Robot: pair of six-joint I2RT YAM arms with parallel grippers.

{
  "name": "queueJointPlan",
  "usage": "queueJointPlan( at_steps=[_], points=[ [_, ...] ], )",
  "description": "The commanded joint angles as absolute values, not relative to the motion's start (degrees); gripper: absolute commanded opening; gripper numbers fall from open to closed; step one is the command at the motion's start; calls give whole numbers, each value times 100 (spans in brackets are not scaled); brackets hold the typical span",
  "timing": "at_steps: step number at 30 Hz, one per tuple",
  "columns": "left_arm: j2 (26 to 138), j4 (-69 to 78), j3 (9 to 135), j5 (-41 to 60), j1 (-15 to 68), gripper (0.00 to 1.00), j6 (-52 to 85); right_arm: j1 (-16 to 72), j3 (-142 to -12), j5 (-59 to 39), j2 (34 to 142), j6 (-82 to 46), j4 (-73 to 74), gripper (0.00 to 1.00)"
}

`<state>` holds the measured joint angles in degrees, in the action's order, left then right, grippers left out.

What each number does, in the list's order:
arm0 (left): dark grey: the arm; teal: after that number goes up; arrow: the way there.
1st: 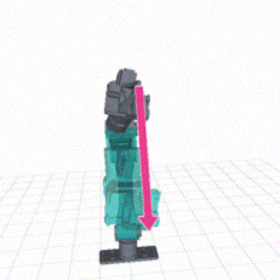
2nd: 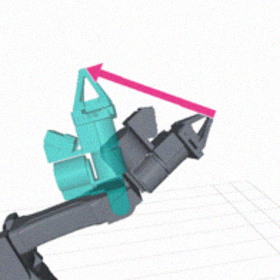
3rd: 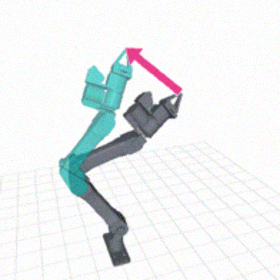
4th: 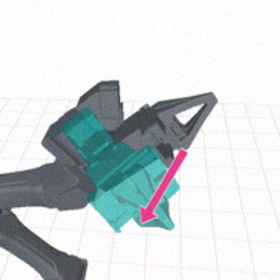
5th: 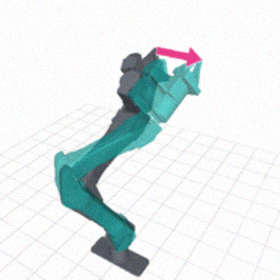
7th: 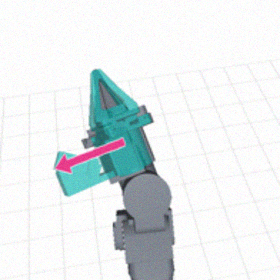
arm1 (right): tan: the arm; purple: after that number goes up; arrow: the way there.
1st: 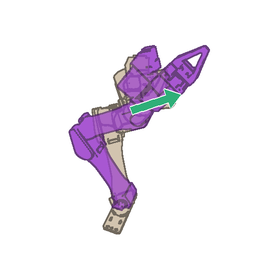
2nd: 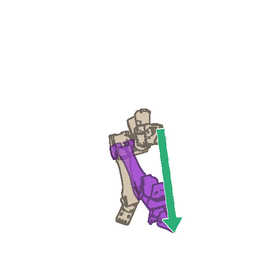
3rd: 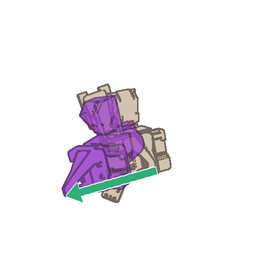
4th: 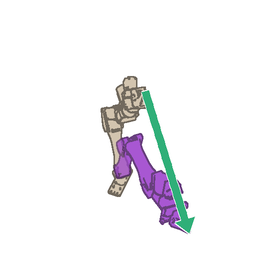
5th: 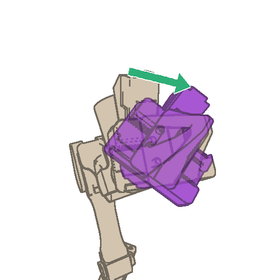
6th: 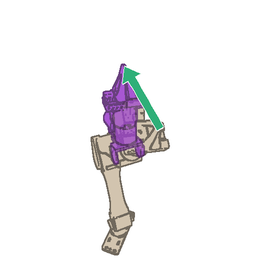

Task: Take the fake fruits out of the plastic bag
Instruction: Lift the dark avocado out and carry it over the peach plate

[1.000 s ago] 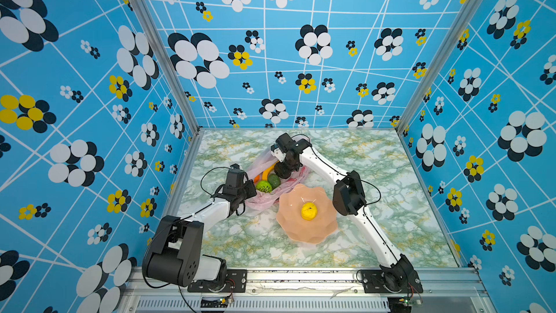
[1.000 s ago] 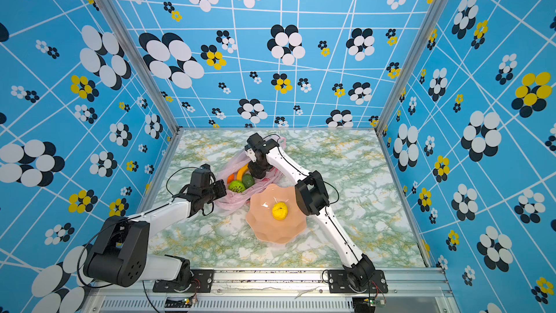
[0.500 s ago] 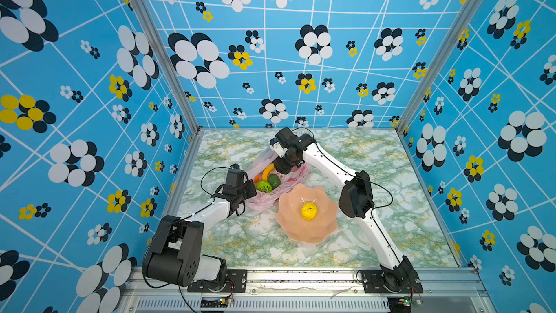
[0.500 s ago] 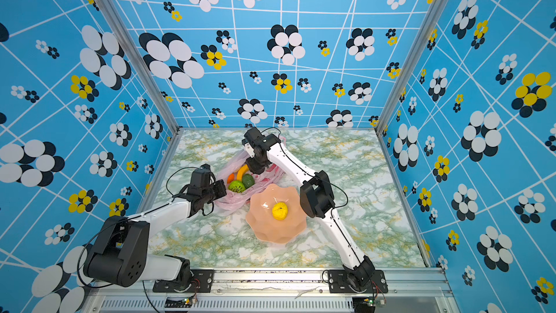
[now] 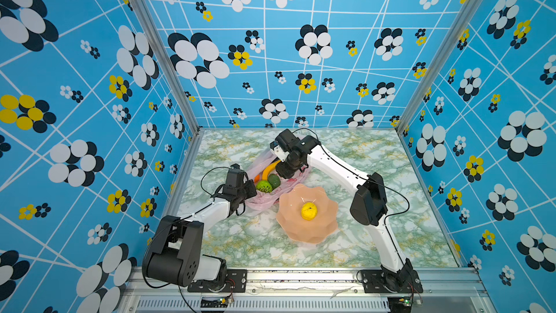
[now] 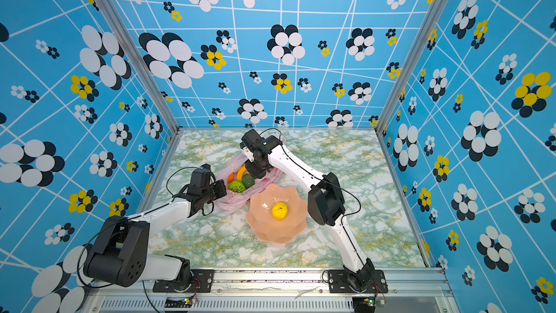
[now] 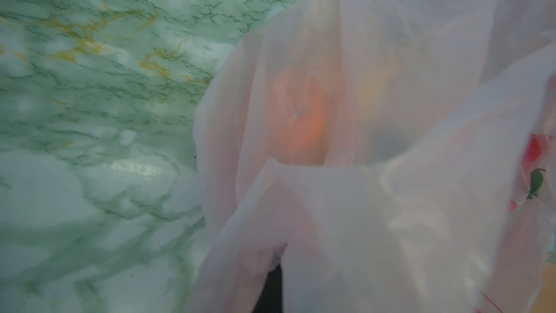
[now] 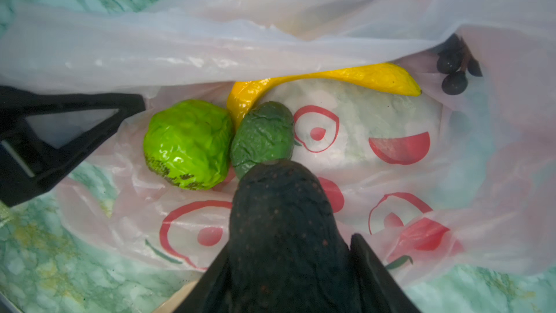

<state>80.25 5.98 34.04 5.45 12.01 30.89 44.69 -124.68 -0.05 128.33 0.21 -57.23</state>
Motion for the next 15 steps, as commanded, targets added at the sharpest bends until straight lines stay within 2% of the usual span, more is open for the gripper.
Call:
queueJointPlan(
  at_steps=[1,8,15],
  points=[
    [8082,527,3585,635,1204,0,3078,4592,-11922,216,12133,-104,-5530,45],
    [8090,534,3578,670,1210,0,3093,4874,-10461,445,10965,-481,-5111,46],
    [8183,545,3612,687,1207,0,3100,5163,-9417,599,10242,-1139,-4990,46]
  ],
)
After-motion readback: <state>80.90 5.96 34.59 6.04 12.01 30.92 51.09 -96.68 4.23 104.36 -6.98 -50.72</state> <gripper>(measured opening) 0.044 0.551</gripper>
